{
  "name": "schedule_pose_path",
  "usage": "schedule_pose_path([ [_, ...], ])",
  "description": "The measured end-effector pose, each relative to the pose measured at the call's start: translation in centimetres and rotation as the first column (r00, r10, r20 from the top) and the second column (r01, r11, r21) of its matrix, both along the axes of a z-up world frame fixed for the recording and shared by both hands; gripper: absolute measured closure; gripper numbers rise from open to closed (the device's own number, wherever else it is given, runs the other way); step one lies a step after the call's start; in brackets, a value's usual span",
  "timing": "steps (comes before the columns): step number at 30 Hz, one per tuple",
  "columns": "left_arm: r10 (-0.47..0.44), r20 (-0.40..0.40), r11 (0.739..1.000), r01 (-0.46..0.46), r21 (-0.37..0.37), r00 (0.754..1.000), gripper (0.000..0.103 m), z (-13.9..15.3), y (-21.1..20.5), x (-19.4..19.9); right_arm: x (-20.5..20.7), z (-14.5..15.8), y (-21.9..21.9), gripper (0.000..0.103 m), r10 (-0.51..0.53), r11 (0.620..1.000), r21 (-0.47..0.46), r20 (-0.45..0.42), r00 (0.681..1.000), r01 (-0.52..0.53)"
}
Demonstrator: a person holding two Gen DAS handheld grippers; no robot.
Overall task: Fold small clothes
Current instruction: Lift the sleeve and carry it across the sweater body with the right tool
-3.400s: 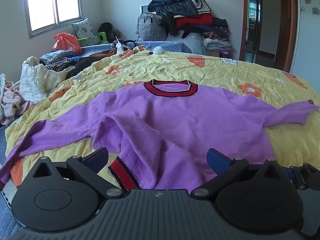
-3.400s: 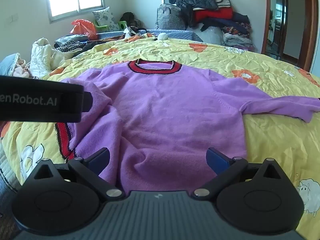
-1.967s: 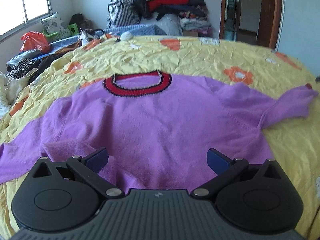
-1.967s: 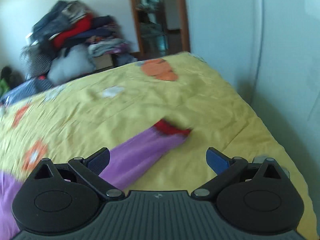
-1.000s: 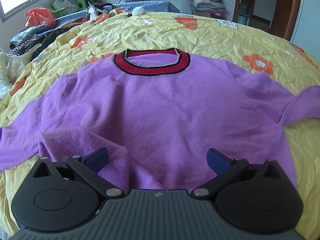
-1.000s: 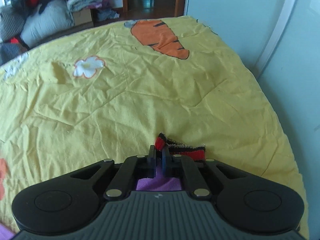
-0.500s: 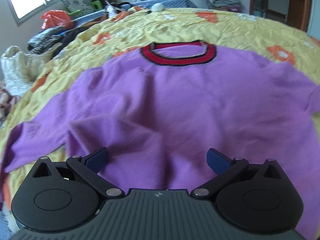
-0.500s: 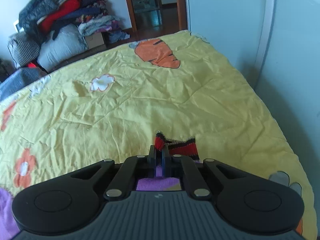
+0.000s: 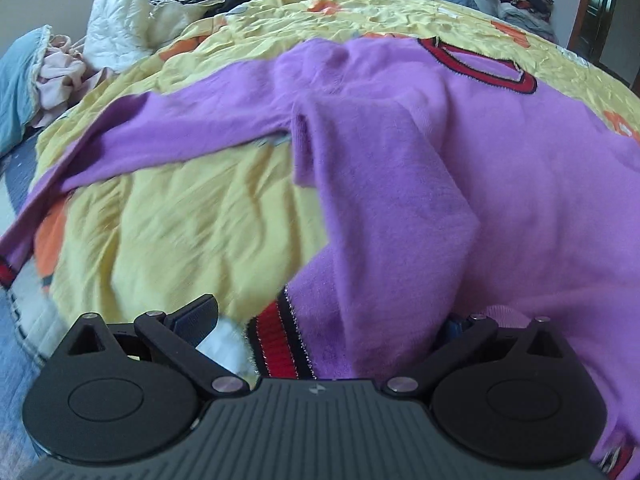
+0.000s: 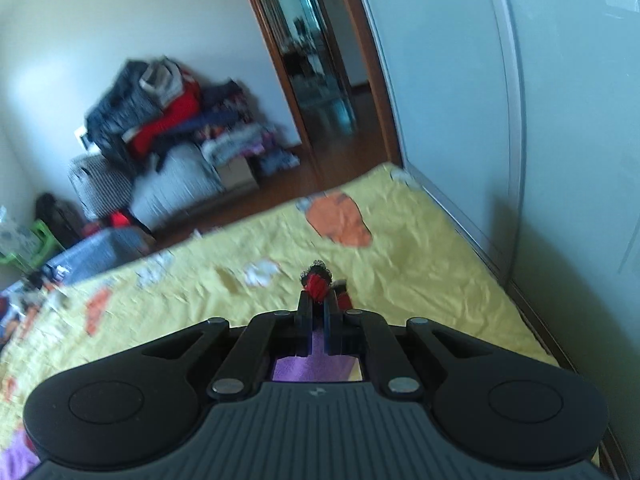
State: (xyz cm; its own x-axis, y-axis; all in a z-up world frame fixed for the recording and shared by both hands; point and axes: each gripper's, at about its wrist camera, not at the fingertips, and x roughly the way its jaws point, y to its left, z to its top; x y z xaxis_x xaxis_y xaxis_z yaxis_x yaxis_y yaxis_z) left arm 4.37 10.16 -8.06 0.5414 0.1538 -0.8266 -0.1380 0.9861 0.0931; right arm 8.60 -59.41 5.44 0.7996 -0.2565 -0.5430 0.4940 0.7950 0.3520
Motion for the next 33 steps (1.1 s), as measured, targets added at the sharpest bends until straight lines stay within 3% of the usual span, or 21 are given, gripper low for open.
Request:
schedule_pose_path([
  [3,-0.021,-0.001,1.000,0.021,0.002,1.000,0.000,0.4,0.3,-1.4,-3.5,1.0,1.5,0.099,0.026,0.999,-0.022,0.051,0.998,-0.025],
  [5,-0.040,0.000,0.998,0.040,0.040,0.999,0.000,1.0,-0.1,-2.3,-6.0,0.6,2.1,0.099,0.019,1.000,-0.016,0.062,0.998,-0.018],
  [10,-0.102,0.007,0.993,0.102,0.054,0.995,0.008,1.8,-0.5,-4.8,-10.9,-3.2,0.5,0.099,-0.060,0.997,0.050,0.024,0.998,0.059],
  [12,-0.114,0.054,0.993,0.112,0.034,0.992,0.010,3.3,-0.3,-5.3,-11.4,-4.3,-0.3,0.098,-0.085,0.992,0.089,0.010,0.996,0.084],
  [14,-0.122,0.134,0.992,0.125,-0.010,0.983,0.000,5.6,-0.1,-5.2,-10.8,-4.5,0.2,0.098,-0.085,0.993,0.084,0.010,0.996,0.084],
  [17,-0.073,0.216,0.997,0.075,-0.002,0.974,0.000,7.1,0.4,-3.7,-9.6,-3.7,1.9,0.099,-0.038,0.997,0.073,0.046,0.998,0.034],
  [20,-0.024,0.185,0.996,0.040,-0.085,0.982,0.000,5.8,1.7,-0.3,-8.4,-2.9,4.3,0.099,0.022,0.999,0.040,0.063,0.998,-0.025],
  [23,-0.002,0.083,0.967,0.023,-0.253,0.997,0.001,3.3,3.5,3.5,-6.9,-2.4,6.2,0.099,0.075,0.997,0.028,0.070,0.995,-0.077],
  [24,0.012,0.058,0.955,0.006,-0.298,0.998,0.012,2.5,4.0,4.3,-6.6,-2.3,6.7,0.099,0.089,0.995,0.028,0.073,0.993,-0.092],
  [26,0.003,0.002,0.923,-0.002,-0.384,1.000,0.022,1.1,4.7,5.9,-5.8,-2.2,7.6,0.099,0.110,0.993,0.028,0.074,0.991,-0.113],
  [27,0.013,-0.011,0.906,-0.016,-0.422,1.000,0.057,0.3,5.2,6.3,-5.4,-2.3,8.0,0.099,0.126,0.991,0.027,0.073,0.989,-0.128],
  [28,0.016,-0.045,0.888,-0.035,-0.458,0.999,0.083,-0.4,5.5,6.5,-5.3,-2.3,8.5,0.099,0.133,0.991,0.025,0.074,0.988,-0.135],
  [29,0.018,-0.061,0.868,-0.046,-0.495,0.998,0.084,-0.7,5.8,6.6,-5.0,-2.4,8.9,0.099,0.136,0.990,0.024,0.072,0.988,-0.138],
  [30,0.025,-0.060,0.854,-0.052,-0.518,0.998,0.092,-0.9,6.3,6.5,-4.7,-2.5,9.2,0.099,0.145,0.989,0.027,0.069,0.987,-0.147],
  [33,0.039,-0.069,0.817,-0.072,-0.572,0.997,0.095,-0.9,7.7,6.0,-3.9,-2.5,10.2,0.099,0.166,0.986,0.025,0.070,0.984,-0.168],
])
